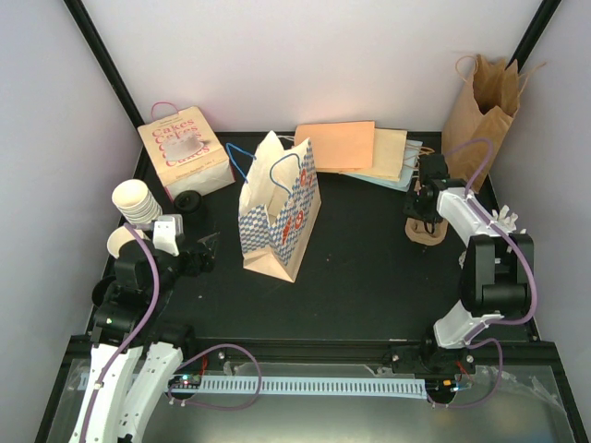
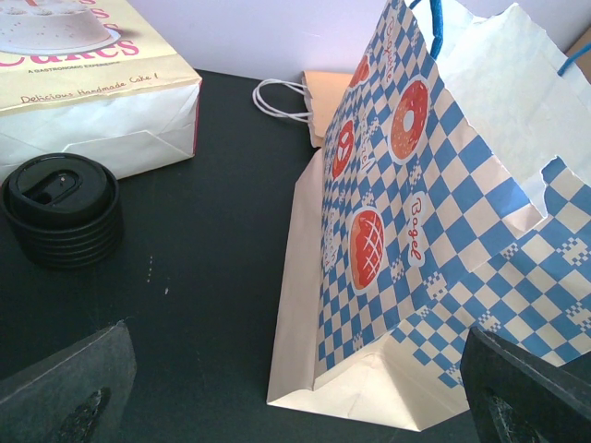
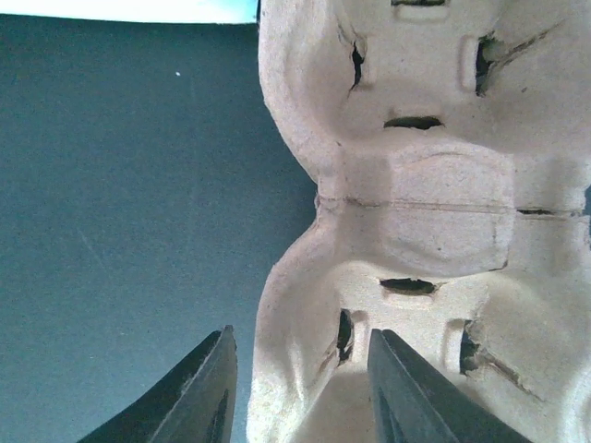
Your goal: Pack the takeout coffee
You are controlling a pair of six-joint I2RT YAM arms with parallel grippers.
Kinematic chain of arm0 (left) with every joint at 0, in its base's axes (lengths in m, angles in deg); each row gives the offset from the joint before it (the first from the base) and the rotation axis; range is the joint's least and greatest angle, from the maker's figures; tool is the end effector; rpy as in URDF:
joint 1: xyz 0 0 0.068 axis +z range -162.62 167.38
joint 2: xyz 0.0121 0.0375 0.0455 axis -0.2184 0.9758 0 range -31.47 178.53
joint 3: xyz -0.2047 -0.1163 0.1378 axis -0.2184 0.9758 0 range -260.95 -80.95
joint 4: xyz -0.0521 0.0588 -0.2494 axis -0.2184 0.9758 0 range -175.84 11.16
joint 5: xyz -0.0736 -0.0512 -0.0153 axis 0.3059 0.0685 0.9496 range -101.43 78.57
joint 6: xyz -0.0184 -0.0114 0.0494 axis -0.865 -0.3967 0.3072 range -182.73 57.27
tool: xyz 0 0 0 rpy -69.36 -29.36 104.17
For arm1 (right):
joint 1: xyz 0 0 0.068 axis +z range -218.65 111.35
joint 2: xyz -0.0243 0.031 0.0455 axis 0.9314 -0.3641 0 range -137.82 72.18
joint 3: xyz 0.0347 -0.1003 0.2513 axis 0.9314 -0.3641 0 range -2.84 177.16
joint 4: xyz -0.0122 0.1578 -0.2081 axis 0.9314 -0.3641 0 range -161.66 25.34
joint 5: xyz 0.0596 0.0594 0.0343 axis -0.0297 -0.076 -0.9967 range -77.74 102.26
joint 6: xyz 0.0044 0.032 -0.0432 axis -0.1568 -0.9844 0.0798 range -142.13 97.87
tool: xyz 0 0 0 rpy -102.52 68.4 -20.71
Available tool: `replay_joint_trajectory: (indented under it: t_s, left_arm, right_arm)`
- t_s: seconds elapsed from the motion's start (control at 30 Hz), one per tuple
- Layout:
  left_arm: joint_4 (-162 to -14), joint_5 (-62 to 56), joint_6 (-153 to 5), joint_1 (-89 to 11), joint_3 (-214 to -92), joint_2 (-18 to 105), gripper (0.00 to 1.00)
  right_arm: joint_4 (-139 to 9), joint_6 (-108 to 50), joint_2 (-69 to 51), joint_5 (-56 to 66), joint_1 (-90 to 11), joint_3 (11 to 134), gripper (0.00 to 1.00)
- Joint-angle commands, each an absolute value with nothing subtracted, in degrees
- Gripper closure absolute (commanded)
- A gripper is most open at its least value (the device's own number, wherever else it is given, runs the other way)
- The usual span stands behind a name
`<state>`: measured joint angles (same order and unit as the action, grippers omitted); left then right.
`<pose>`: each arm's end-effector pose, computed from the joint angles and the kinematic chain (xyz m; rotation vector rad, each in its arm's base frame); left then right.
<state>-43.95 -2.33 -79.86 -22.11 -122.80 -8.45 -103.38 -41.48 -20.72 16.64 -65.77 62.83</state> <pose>0.0879 -0.0204 0.3099 -0.0281 1.9966 -0.4579 0.3230 0.0135 0.2183 0.4108 2.6841 0.0097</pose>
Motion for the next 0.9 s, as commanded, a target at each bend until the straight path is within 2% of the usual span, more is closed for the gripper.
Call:
replay_joint_trajectory:
  t_s: [0.0, 0.17, 0.43, 0.87]
  left_arm:
    - [-45.61, -1.52, -79.50, -22.26, -122.79, -7.58, 0.01]
    - [-45.52, -1.59, -79.45, -22.27, -122.71, -7.74, 0.01]
    - [-45.56, -1.68, -79.52, -22.21, -122.79, -7.69, 0.01]
    - [-45.52, -1.69, -79.60, -22.20, -122.75, -7.67, 0.01]
  right_arm:
    - [-103.29, -40.76, -22.54, 18.98, -65.16, 63.68, 0.54]
    - [-103.24, -40.67, -23.24, 18.81, -64.96, 63.53, 0.53]
    - [-102.96, -40.76, -23.18, 18.54, -64.96, 62.90, 0.64]
    - [-102.46, -40.67, -24.66, 16.76, -64.97, 62.99, 0.61]
